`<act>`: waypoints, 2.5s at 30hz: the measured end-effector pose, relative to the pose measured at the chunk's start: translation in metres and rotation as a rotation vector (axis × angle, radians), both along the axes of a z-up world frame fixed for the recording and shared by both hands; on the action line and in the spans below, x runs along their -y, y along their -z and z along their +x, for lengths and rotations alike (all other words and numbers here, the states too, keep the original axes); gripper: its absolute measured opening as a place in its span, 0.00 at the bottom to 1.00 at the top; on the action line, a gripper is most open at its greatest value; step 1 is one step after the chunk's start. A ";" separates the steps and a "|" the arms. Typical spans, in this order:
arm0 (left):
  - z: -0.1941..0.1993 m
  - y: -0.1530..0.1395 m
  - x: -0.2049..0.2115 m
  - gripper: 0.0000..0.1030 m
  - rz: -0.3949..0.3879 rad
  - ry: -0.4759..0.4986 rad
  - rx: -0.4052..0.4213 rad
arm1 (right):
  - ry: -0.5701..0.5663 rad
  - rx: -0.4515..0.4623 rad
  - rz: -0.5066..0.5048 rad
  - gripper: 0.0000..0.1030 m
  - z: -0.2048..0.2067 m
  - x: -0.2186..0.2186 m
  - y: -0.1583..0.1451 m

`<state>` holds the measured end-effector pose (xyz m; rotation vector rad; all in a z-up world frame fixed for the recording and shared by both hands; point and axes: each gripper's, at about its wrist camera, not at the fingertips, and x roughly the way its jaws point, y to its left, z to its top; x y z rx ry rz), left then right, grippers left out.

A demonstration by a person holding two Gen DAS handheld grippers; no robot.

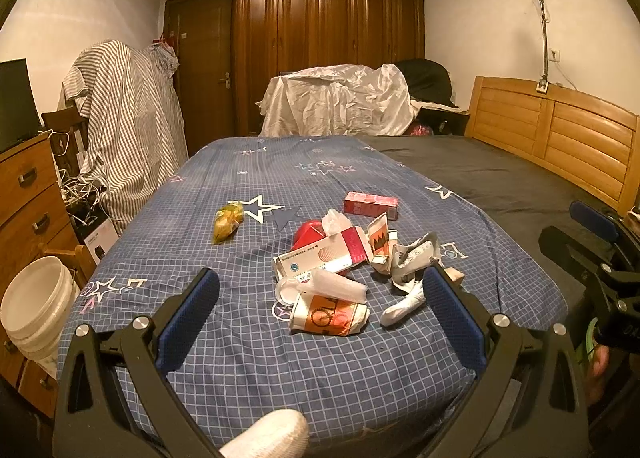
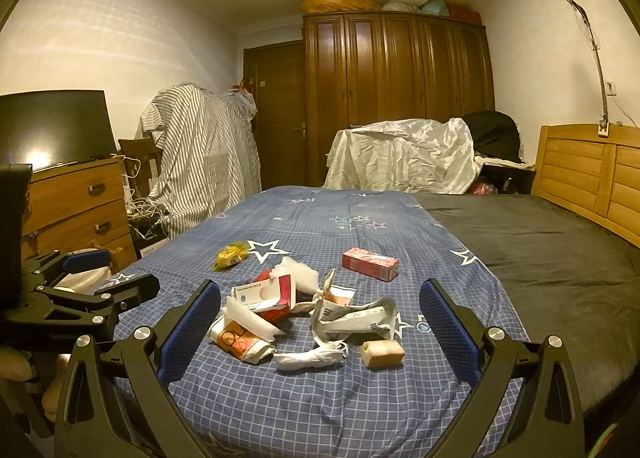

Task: Collect trash
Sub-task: 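Grasp the orange-printed paper cup with left tool while right tool grasps white bubble-wrap foam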

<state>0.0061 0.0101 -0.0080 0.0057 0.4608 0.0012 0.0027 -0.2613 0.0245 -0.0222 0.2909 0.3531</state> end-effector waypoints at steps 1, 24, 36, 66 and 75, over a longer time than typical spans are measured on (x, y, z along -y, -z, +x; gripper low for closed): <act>0.001 0.000 0.001 0.95 -0.001 0.001 -0.003 | 0.001 0.000 0.000 0.96 0.000 0.000 0.000; 0.007 0.002 -0.004 0.95 -0.007 -0.010 -0.029 | -0.001 0.001 -0.001 0.96 0.000 -0.003 0.000; 0.080 0.087 -0.029 0.95 -0.030 -0.012 -0.287 | -0.009 -0.074 -0.009 0.96 0.017 -0.005 0.027; 0.113 0.132 -0.116 0.95 -0.133 -0.032 -0.496 | -0.415 -0.428 -0.223 0.58 0.201 -0.154 0.150; 0.120 0.131 -0.084 0.95 -0.157 0.027 -0.510 | -0.409 -0.609 -0.006 0.43 0.217 -0.135 0.169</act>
